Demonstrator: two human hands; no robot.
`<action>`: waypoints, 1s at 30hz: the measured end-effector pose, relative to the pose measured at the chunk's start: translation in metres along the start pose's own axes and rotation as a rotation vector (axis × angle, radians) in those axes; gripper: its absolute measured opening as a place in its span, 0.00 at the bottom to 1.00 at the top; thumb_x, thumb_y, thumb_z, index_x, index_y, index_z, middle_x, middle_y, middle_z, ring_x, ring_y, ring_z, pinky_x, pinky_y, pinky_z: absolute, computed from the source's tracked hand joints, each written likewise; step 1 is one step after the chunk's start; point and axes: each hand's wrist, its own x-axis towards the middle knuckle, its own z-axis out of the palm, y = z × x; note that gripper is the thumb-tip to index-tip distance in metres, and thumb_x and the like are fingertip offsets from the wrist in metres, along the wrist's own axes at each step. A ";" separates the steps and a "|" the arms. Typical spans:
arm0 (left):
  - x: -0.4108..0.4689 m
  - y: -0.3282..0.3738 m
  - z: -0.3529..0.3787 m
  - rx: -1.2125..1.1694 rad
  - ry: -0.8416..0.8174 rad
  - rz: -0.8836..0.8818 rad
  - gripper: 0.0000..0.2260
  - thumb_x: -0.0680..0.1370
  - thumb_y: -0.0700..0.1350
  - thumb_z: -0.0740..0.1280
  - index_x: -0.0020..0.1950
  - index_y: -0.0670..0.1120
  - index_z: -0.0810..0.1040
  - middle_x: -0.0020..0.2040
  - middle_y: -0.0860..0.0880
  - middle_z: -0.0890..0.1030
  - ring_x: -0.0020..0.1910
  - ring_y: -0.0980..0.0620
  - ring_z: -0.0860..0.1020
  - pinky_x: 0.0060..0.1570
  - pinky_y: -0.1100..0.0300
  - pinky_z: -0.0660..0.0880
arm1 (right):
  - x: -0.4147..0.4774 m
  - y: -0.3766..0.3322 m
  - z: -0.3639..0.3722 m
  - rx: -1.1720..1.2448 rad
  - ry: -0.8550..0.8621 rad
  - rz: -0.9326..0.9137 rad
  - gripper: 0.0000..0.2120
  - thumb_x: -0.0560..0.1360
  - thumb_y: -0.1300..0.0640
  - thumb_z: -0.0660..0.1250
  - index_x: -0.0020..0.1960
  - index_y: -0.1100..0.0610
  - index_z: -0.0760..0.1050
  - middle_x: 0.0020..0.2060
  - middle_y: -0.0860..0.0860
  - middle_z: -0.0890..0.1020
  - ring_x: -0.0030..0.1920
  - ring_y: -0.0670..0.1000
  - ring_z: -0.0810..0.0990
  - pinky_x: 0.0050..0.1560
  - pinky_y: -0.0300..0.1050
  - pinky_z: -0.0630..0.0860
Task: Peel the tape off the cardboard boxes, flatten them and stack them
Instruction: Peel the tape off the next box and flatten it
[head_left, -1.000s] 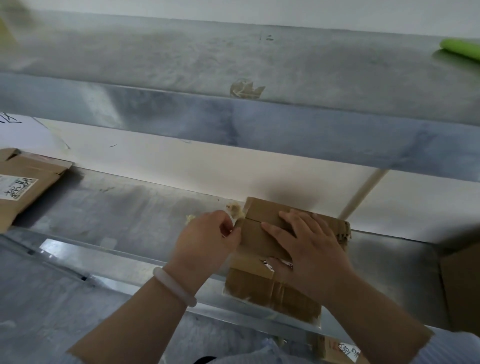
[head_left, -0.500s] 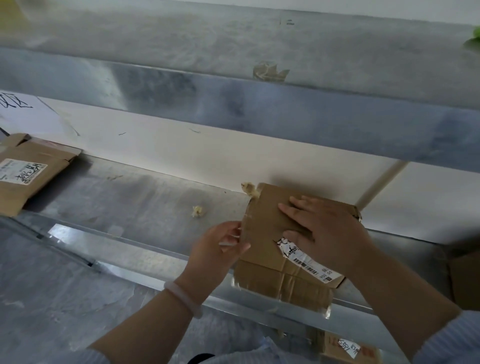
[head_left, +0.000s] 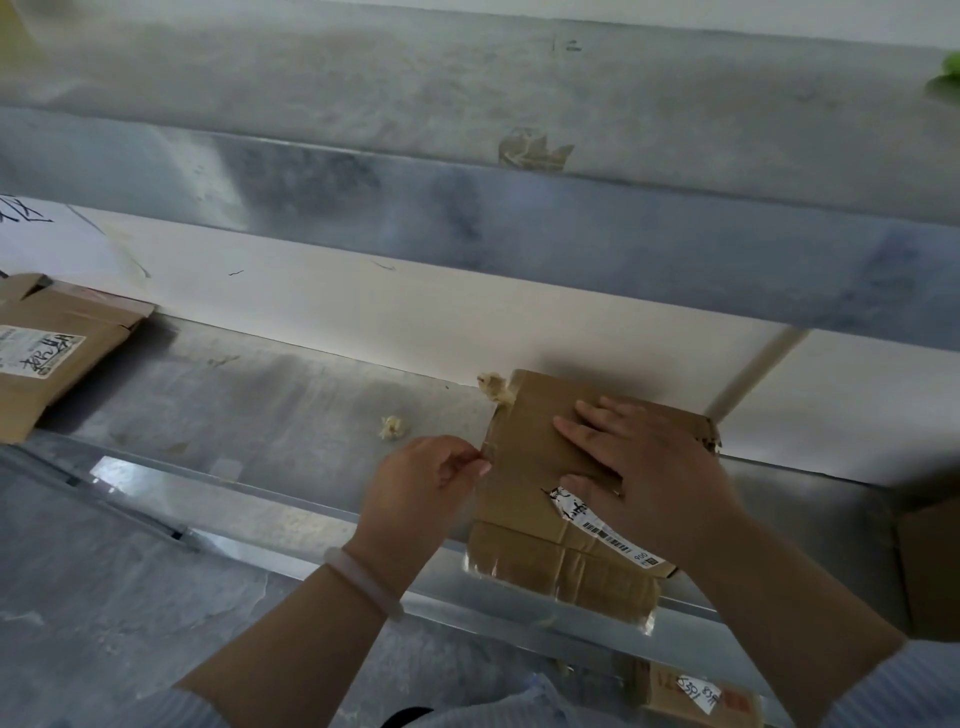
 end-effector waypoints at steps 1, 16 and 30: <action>0.000 0.000 -0.001 0.021 -0.022 0.013 0.06 0.75 0.50 0.70 0.46 0.49 0.84 0.39 0.56 0.82 0.36 0.60 0.79 0.40 0.67 0.77 | -0.001 -0.001 0.001 -0.002 0.012 -0.002 0.32 0.75 0.31 0.47 0.74 0.42 0.65 0.72 0.46 0.70 0.73 0.50 0.66 0.72 0.52 0.64; -0.001 0.002 -0.006 0.103 -0.265 -0.013 0.04 0.80 0.43 0.62 0.46 0.50 0.73 0.43 0.55 0.74 0.40 0.59 0.72 0.38 0.73 0.66 | -0.011 -0.008 0.011 -0.033 0.100 -0.020 0.28 0.75 0.34 0.54 0.69 0.45 0.73 0.67 0.49 0.76 0.68 0.53 0.74 0.65 0.59 0.73; -0.005 0.009 -0.023 -0.898 -0.506 -0.624 0.11 0.80 0.36 0.59 0.39 0.42 0.74 0.32 0.48 0.73 0.34 0.51 0.73 0.43 0.54 0.74 | -0.014 -0.008 0.017 -0.037 0.121 -0.030 0.28 0.76 0.34 0.53 0.70 0.45 0.72 0.68 0.49 0.75 0.69 0.53 0.73 0.65 0.59 0.73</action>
